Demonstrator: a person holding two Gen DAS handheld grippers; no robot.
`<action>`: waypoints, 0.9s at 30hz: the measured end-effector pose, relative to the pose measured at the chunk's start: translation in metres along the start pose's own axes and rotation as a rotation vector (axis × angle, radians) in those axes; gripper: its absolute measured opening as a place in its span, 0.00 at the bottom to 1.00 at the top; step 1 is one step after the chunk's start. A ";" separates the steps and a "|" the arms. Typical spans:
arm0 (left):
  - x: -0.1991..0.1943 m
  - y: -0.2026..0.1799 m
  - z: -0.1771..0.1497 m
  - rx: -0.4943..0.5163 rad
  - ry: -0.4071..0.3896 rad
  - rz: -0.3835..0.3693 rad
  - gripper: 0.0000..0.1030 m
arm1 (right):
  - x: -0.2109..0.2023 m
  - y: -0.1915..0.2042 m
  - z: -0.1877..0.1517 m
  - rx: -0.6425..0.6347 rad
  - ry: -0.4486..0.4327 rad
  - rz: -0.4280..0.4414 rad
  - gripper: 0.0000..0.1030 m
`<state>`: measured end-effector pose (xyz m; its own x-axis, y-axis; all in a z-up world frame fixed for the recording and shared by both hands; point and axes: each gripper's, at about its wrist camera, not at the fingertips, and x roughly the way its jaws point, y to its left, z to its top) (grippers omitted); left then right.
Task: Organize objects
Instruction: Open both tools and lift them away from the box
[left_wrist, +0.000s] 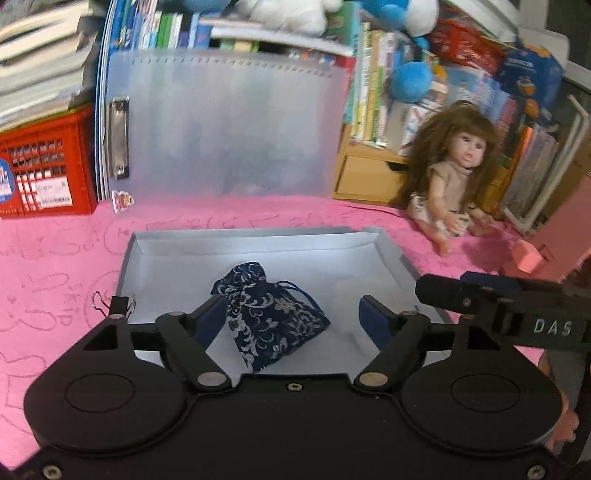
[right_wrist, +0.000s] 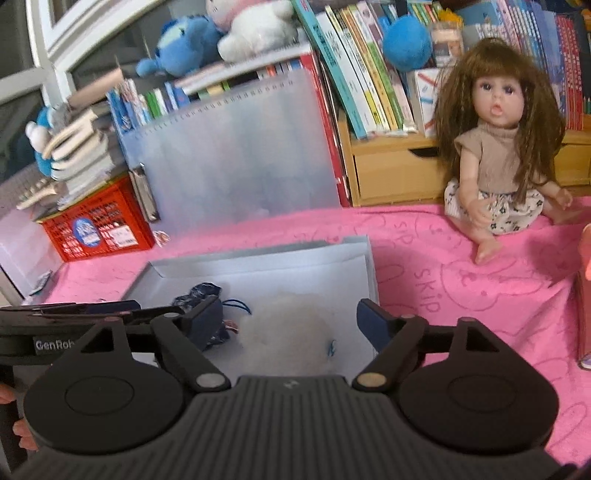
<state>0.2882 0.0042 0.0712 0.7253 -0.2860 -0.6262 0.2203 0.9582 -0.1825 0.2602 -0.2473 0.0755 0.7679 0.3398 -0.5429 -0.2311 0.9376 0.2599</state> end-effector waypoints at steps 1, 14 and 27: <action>-0.006 -0.003 -0.002 0.011 -0.007 -0.005 0.78 | -0.006 0.001 -0.001 -0.005 -0.006 0.009 0.87; -0.077 -0.012 -0.045 0.068 -0.094 -0.029 0.85 | -0.069 0.001 -0.027 -0.062 -0.044 0.092 0.95; -0.115 -0.014 -0.094 0.078 -0.129 -0.027 0.87 | -0.103 0.005 -0.065 -0.139 -0.049 0.121 0.99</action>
<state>0.1402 0.0240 0.0745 0.7952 -0.3149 -0.5182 0.2870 0.9482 -0.1358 0.1416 -0.2729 0.0810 0.7569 0.4500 -0.4739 -0.4013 0.8924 0.2064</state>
